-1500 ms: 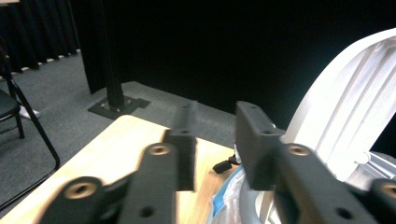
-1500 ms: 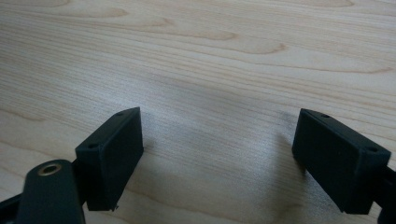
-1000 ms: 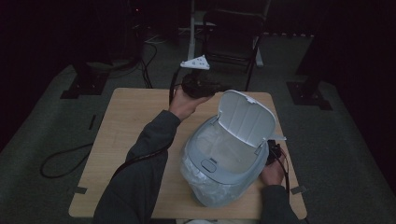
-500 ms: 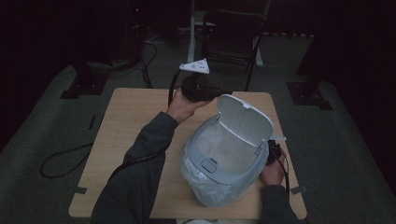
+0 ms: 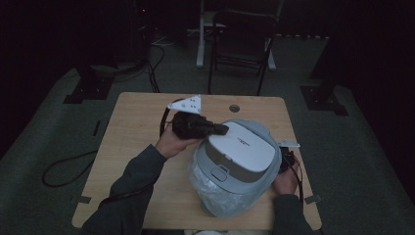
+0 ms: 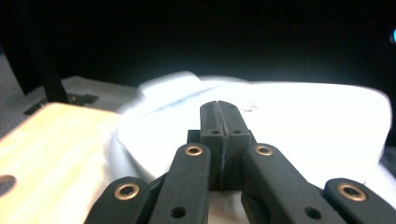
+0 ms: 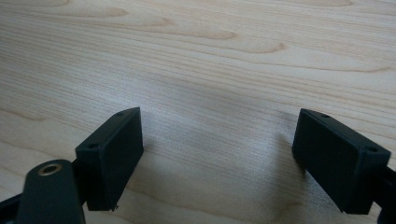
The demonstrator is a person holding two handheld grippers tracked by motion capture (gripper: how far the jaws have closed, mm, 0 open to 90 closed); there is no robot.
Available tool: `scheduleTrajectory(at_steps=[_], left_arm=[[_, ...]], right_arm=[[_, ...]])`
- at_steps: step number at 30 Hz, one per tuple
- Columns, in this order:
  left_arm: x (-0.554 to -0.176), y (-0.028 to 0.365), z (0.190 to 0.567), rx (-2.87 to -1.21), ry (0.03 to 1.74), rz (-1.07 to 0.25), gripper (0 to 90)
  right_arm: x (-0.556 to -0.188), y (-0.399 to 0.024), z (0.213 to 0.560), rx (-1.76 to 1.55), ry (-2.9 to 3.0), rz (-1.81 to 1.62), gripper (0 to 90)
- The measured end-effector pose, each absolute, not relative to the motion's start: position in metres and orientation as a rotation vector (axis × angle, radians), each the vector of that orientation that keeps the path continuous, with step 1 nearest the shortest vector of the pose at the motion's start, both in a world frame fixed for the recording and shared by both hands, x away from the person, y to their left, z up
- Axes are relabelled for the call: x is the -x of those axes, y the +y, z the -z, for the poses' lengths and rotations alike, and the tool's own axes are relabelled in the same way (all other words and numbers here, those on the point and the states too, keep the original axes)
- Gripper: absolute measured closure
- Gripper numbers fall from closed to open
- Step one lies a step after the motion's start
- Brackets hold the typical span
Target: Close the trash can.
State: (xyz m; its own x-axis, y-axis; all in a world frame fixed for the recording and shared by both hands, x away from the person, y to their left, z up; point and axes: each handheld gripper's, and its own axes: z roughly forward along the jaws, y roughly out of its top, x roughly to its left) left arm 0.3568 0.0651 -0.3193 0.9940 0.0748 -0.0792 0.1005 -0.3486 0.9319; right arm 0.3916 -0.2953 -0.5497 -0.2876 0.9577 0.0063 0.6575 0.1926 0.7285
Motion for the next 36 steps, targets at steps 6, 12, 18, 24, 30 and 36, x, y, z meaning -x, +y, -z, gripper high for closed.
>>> scheduleTrajectory(at_steps=[6,12,18,24,30,36], left_arm=[[-0.331,0.06,0.324,-1.996,0.05,0.021,90.0],[-0.316,0.063,0.324,-2.012,-0.003,0.073,90.0],[-0.314,0.065,0.327,-2.012,0.017,0.08,90.0],[-0.322,0.082,0.323,-1.934,0.076,0.021,86.0],[-0.331,0.117,0.321,-1.912,0.223,-0.139,77.6],[-0.338,0.143,0.341,-1.911,0.37,-0.191,62.8]], right_arm=[[-0.391,-0.295,0.55,-1.508,2.018,-0.878,15.6],[-0.391,-0.295,0.55,-1.507,2.018,-0.878,15.7],[-0.391,-0.295,0.55,-1.509,2.017,-0.878,15.7],[-0.391,-0.295,0.55,-1.508,2.018,-0.879,15.7],[-0.391,-0.295,0.55,-1.508,2.018,-0.878,15.6],[-0.391,-0.295,0.55,-1.508,2.018,-0.878,15.6]])
